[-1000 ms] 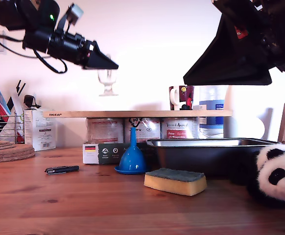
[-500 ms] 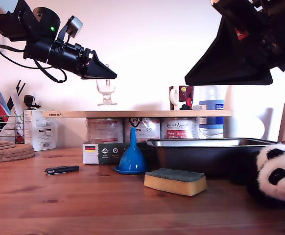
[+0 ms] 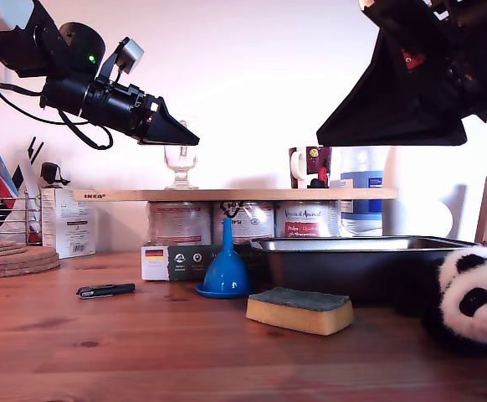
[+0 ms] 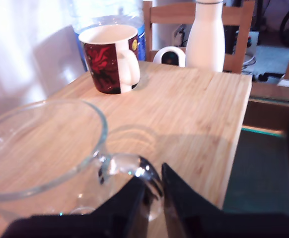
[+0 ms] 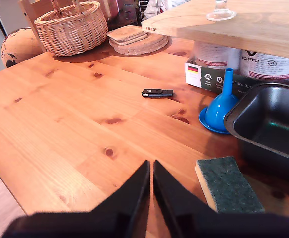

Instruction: Pick up the glass cup and place it on the shelf at the back

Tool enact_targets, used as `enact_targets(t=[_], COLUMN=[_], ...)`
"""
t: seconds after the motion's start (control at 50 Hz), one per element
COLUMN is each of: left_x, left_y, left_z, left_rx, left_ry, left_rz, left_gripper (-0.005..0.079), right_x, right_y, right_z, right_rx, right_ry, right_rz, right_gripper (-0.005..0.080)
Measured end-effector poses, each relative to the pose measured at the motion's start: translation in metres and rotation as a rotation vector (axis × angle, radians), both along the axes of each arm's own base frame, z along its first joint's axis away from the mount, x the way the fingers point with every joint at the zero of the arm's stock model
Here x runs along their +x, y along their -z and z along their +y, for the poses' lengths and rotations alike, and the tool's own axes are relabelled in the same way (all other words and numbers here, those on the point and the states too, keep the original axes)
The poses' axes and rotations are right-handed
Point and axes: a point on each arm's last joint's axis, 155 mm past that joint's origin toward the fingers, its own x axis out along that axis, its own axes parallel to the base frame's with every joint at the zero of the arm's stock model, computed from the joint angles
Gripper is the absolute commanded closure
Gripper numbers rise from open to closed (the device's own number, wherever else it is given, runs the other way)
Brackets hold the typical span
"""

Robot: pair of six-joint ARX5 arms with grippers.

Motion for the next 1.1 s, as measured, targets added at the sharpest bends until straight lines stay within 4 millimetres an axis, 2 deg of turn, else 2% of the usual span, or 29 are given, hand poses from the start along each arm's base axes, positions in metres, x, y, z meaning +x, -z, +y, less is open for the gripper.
enact_targets(t=[0.62,0.82,1.1], left_x=[0.0030,0.0049,0.0051], left_y=[0.0027,0.0027,0.0033], left_z=[0.0026,0.0037,0.0042], left_rx=[0.023,0.028,0.029], left_ry=[-0.017,-0.027,-0.030], left_rz=[-0.009,-0.012,-0.009], left_gripper=[0.0765,0.0647,0.0641], right_x=[0.0001,0.0001,0.0002], right_y=[0.0000,0.0000,0.0001], right_z=[-0.0001,-0.0001,-0.0001], right_rx=[0.000,0.000,0.000], right_ry=[0.001,0.001,0.001], right_rz=[0.000,0.000,0.000], right_gripper=[0.0765,0.0765,0.0765])
